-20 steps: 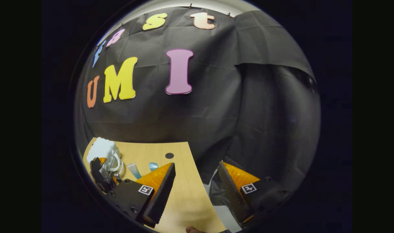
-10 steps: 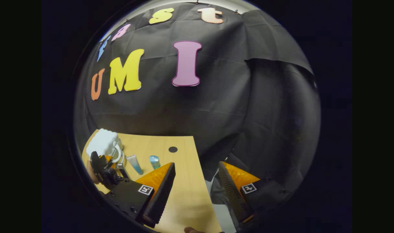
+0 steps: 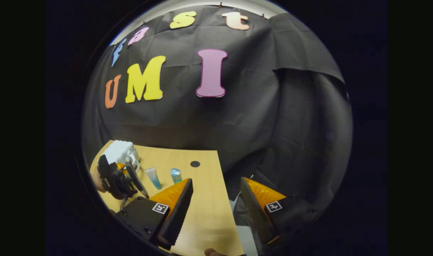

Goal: First open the suitcase, pack the skin care products into it, and then close the suitcase.

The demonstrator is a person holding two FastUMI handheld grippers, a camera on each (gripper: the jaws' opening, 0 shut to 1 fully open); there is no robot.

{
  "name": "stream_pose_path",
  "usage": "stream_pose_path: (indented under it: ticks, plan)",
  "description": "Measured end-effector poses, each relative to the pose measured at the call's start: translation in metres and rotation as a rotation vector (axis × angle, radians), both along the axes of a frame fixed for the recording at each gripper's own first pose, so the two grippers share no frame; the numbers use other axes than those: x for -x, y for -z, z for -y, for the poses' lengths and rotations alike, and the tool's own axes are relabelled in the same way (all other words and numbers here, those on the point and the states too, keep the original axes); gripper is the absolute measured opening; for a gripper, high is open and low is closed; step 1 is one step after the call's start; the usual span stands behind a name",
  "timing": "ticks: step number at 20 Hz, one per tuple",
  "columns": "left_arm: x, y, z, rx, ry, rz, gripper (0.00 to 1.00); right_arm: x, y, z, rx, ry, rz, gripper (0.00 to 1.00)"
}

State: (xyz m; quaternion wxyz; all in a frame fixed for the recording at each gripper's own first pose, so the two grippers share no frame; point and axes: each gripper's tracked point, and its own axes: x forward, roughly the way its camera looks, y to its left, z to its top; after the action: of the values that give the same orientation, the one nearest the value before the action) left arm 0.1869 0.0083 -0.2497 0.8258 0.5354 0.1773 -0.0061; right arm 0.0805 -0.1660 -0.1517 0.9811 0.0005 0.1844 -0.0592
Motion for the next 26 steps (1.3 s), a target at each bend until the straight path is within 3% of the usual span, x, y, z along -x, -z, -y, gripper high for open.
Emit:
stream_pose_path:
  ticks: [6, 15, 22, 26]
  plan:
    - [0.021, -0.078, -0.029, 0.257, 0.03, 0.108, 0.03, 0.009, -0.045, -0.042, 0.026, 0.052, 0.107, 0.8]
    - [0.042, -0.17, -0.146, 0.595, -0.038, 0.27, 0.02, 0.006, -0.087, -0.128, 0.049, 0.047, 0.189, 0.8]
    - [0.036, -0.181, -0.272, 0.872, -0.03, 0.335, 0.03, 0.011, -0.107, -0.194, 0.083, 0.031, 0.22, 0.8]
    - [0.032, -0.156, -0.353, 0.971, -0.104, 0.348, 0.02, 0.015, -0.107, -0.225, 0.097, 0.016, 0.199, 0.8]
